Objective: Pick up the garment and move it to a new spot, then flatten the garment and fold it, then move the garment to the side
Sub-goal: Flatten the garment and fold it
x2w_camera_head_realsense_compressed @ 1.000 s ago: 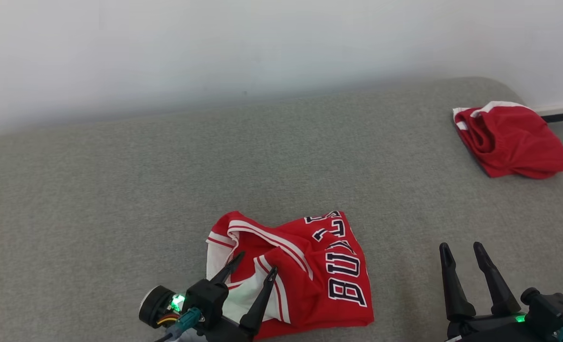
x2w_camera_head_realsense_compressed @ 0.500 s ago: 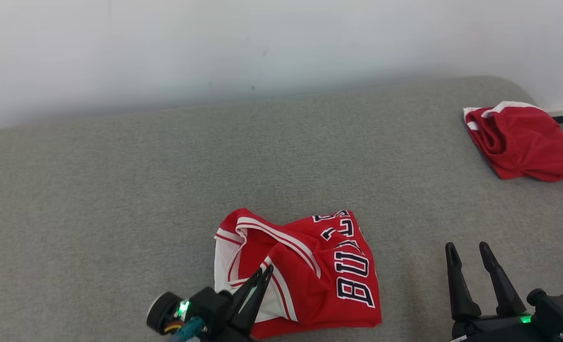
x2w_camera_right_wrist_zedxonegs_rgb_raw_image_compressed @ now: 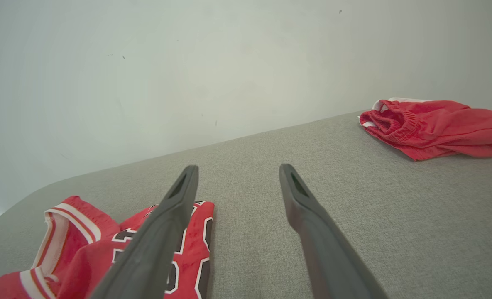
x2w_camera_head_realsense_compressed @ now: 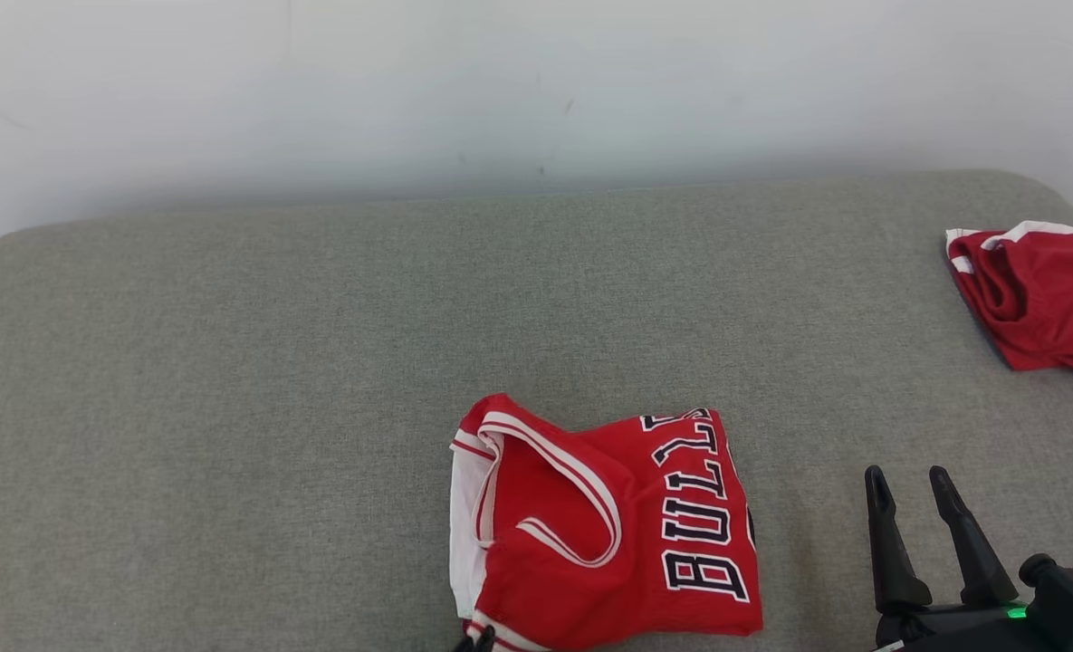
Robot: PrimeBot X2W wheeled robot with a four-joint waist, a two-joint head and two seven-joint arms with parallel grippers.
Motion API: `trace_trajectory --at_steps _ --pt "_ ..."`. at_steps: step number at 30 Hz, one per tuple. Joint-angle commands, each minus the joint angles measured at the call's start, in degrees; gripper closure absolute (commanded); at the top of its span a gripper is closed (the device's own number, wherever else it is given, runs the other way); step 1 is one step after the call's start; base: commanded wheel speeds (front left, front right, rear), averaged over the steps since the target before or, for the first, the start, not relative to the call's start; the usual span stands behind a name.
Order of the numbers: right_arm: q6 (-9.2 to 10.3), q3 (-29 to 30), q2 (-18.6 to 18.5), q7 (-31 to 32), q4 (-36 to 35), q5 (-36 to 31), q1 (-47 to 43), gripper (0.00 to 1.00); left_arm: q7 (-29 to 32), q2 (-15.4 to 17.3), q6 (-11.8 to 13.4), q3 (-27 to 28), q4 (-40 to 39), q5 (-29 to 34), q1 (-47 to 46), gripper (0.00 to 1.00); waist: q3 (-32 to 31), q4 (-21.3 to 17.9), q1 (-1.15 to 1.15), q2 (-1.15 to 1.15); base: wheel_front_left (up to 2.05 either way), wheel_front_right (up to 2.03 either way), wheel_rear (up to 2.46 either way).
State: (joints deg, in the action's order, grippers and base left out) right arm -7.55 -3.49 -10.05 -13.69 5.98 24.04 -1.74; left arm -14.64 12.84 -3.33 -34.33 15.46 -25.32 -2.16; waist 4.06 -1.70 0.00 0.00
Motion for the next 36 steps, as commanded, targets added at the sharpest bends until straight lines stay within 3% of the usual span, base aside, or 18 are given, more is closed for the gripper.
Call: trace_trajectory --at_steps 1,2,3,4,5,15,27,32,36 --pt "0.17 0.15 -0.30 -0.28 0.11 0.08 -0.22 0.00 -0.38 -0.47 0.30 -0.33 -0.34 -0.42 1.02 0.47 -0.05 0.18 0.00 0.00 0.00 0.00 0.00" --pt "0.17 0.14 -0.33 -0.28 0.19 0.08 -0.13 0.00 -0.39 -0.70 0.45 -0.50 -0.29 -0.75 1.42 0.28 -0.11 0.21 0.00 0.00 0.00 0.00 0.00" --pt "0.17 0.16 -0.36 -0.27 0.29 0.05 -0.05 0.00 -0.41 -0.94 0.63 -0.38 -0.47 -0.99 1.74 0.48 -0.17 0.22 0.00 0.00 0.00 0.00 0.00" --pt "0.17 0.21 -0.41 -0.28 0.36 0.03 0.00 0.00 -0.46 -1.05 0.88 -0.14 -0.78 -0.97 1.97 0.47 -0.23 0.24 0.00 0.00 0.00 0.00 0.00" --pt "0.17 0.38 -0.44 -0.30 0.43 0.02 0.00 0.00 -0.43 -1.05 1.18 0.00 -1.05 -0.62 2.09 0.00 -0.29 0.31 0.00 0.00 0.00 0.00 0.00" --pt "0.17 0.87 -0.16 -0.45 0.73 -0.44 -0.28 0.00 -0.53 -1.03 2.62 5.12 -6.89 1.62 2.97 0.00 -1.03 0.34 0.00 0.00 0.00 0.00 0.00" --pt "0.17 1.05 0.00 -0.55 1.10 -0.44 -0.72 0.00 -0.56 -2.76 3.64 22.17 -11.46 4.37 4.91 0.00 -1.92 -0.37 0.00 0.00 0.00 0.00 0.00" --pt "0.17 1.24 0.27 -0.74 1.25 -0.61 -0.78 0.00 -0.56 -4.62 2.60 28.06 -11.16 6.43 6.09 0.00 -2.26 -0.39 0.00 0.00 0.00 0.00 0.00" --pt "0.17 1.15 0.40 -0.83 1.37 -0.63 -0.99 0.00 -0.56 -6.05 0.33 28.72 -10.31 8.13 5.52 0.00 -2.33 -0.17 0.00 0.00 0.00 0.00 0.00"
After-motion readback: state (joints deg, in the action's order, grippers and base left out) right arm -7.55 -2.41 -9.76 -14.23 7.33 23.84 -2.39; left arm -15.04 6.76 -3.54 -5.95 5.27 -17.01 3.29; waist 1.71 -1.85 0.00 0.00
